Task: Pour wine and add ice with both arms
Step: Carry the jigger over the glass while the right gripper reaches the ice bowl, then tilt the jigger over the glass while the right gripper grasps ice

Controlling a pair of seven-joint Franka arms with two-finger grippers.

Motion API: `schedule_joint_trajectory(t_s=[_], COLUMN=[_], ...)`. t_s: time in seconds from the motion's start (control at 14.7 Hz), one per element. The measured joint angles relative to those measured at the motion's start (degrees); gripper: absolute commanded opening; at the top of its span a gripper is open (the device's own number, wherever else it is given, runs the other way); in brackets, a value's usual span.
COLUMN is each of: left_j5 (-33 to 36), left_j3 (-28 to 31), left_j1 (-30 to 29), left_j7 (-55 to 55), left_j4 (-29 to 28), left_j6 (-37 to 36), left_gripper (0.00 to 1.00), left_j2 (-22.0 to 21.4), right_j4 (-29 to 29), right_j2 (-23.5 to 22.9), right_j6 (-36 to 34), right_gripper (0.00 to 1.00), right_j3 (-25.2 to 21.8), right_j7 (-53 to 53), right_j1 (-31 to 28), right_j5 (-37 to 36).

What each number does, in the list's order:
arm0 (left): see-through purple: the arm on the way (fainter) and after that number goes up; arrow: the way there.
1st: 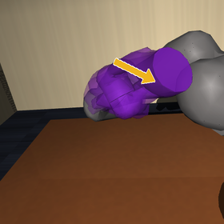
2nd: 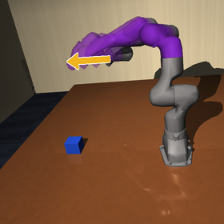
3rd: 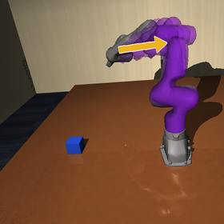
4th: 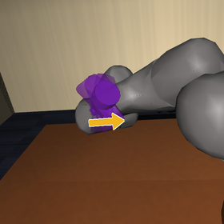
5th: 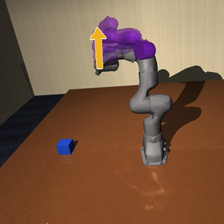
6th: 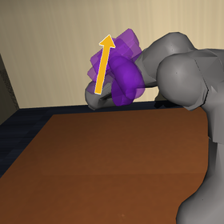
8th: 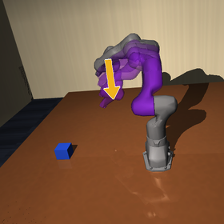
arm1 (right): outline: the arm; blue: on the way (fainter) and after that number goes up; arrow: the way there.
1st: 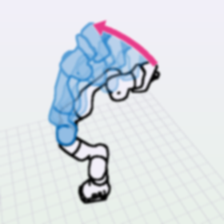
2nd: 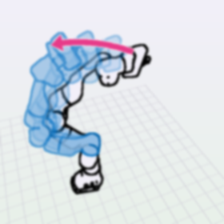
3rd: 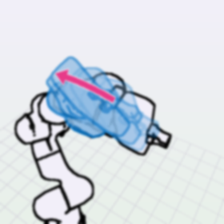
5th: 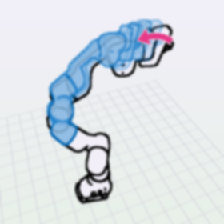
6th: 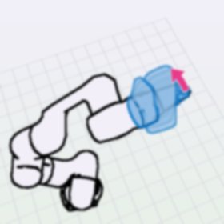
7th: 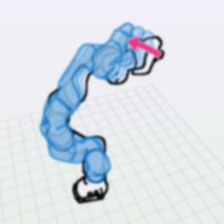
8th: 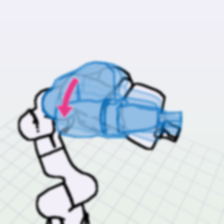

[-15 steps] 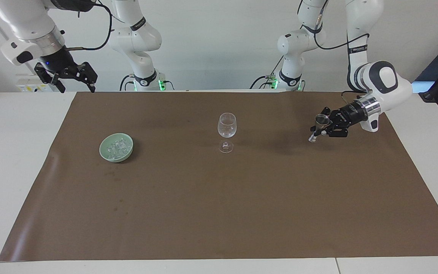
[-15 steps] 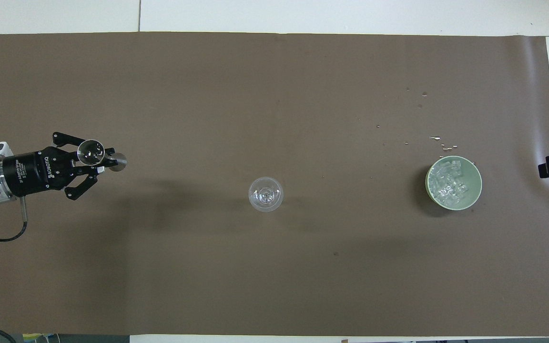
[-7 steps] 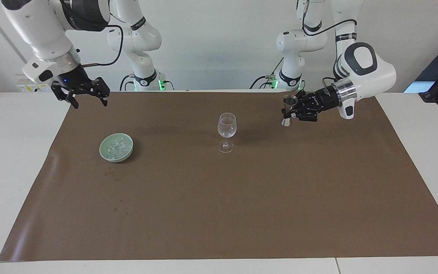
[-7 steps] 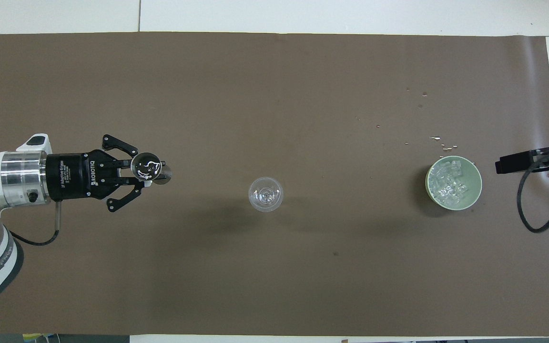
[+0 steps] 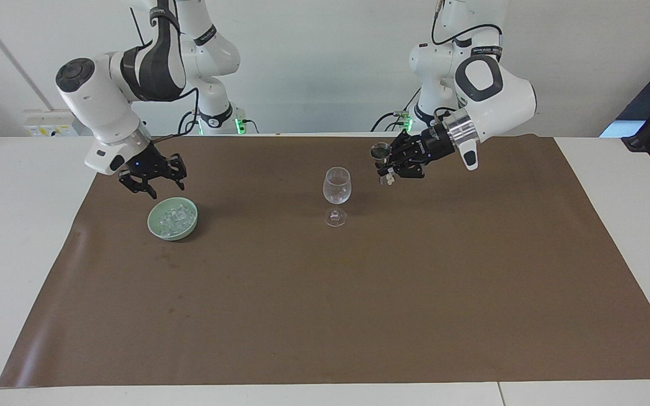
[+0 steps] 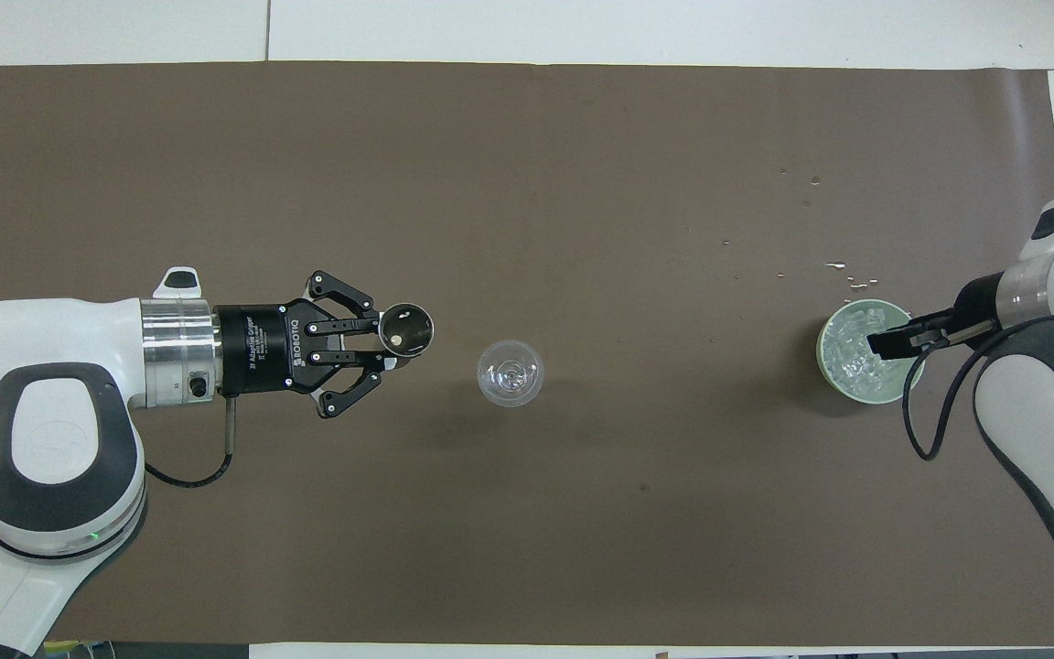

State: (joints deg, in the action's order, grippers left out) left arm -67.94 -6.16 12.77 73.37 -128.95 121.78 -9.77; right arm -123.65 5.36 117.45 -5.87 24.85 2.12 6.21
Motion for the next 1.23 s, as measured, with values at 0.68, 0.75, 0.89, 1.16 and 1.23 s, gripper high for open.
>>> schedule_joint_trajectory(t_s=[0.68, 0.75, 0.89, 1.16, 1.23], left_j5=[16.5, 18.6, 24.6, 33.5, 35.1], left_j3=[-2.8, -3.0, -3.3, -3.6, -3.7], left_j1=[4.9, 5.3, 6.6, 8.6, 8.8], left_j7=[10.6, 11.2, 14.2, 19.3, 19.7], left_j4=[0.5, 0.7, 1.6, 4.3, 4.7], left_j6=[9.4, 9.4, 9.5, 9.6, 9.6], left_gripper=[0.00, 0.00, 0.00, 0.00, 0.00], left_j2=[1.7, 1.7, 2.1, 3.5, 3.7], right_j4=[-7.4, -7.8, -9.3, -11.9, -12.1], right_j2=[-5.3, -5.4, -5.4, -5.3, -5.3], right_j6=[12.0, 12.1, 14.2, 16.7, 16.7], right_gripper=[0.57, 0.57, 0.56, 0.56, 0.55], right_j3=[-0.1, -0.1, -0.1, -0.1, -0.1], right_j7=[5.8, 6.1, 6.4, 6.4, 6.4], right_j1=[-1.5, -1.8, -1.9, -1.9, -1.9], right_j5=[0.0, 0.0, 0.0, 0.0, 0.0])
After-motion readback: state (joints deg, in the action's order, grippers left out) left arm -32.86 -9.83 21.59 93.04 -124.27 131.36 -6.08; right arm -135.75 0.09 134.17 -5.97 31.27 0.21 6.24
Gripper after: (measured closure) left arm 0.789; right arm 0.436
